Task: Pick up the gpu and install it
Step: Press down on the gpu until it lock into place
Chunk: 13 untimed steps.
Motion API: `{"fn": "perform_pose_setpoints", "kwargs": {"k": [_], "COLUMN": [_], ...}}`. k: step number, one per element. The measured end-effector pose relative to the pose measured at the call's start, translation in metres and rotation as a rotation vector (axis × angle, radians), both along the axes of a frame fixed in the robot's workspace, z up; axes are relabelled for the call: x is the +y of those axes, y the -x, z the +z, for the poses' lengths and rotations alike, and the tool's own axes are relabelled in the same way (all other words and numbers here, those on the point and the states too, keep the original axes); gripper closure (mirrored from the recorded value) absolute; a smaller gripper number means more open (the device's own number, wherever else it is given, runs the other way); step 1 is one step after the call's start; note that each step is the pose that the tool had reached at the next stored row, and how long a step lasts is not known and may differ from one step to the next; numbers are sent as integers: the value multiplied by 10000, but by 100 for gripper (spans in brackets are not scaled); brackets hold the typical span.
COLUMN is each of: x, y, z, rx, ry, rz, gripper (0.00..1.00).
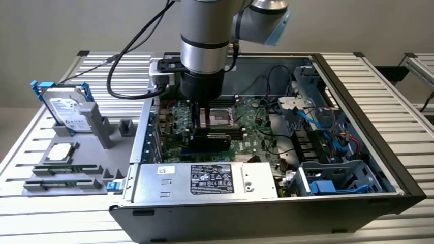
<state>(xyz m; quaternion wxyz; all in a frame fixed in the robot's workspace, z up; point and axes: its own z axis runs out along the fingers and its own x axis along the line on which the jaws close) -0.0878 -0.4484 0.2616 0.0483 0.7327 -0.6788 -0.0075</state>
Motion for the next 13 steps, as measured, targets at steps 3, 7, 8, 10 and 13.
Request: {"fn": "perform_pose_setpoints", "kwargs": {"k": [3,7,8,10,13], "x": [1,2,2,2,2], "y": [2,6,6,8,9], "z": [0,0,0,0,0], "rx": [-1,0,1,0,1], "ry": [0,0,1,1,2], "rz": [0,0,0,1,1], "gripper": [74,74,74,74,74]}}
